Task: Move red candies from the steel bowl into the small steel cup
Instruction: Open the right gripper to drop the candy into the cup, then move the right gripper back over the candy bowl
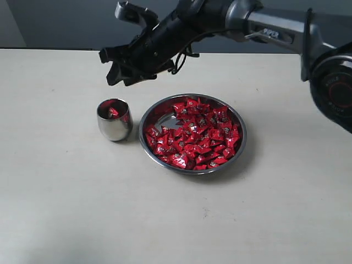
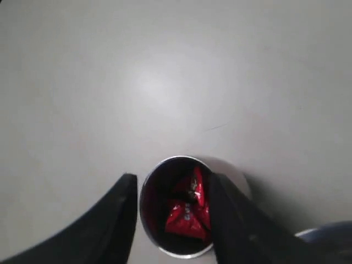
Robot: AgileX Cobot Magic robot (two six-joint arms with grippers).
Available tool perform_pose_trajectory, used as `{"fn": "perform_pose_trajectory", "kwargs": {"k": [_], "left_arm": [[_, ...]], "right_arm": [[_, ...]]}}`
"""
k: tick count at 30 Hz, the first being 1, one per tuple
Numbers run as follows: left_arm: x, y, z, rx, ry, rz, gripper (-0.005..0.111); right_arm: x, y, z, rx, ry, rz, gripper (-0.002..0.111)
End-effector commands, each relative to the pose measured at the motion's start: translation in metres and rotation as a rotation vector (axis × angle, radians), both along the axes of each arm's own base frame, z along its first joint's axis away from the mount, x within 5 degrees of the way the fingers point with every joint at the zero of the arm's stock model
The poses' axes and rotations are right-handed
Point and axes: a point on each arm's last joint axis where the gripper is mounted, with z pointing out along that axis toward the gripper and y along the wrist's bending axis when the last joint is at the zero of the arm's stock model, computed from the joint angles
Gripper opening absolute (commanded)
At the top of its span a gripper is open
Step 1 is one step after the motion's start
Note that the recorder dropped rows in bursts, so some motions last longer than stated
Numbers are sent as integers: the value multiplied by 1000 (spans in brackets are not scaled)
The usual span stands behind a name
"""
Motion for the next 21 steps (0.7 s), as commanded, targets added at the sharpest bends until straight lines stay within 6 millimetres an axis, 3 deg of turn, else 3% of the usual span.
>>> {"fn": "perform_pose_trajectory", "kwargs": {"k": [1,7,21], "left_arm": [[0,0,4,2,-19,0,0],[0,0,4,2,-19,0,0],[0,0,4,2,-19,0,0]], "right_arm": [[-1,-24,38,-74,-58,21,40],[-9,-51,57,-275,-88,57,40],[-25,-80,103,-406,-200,51,40]]}}
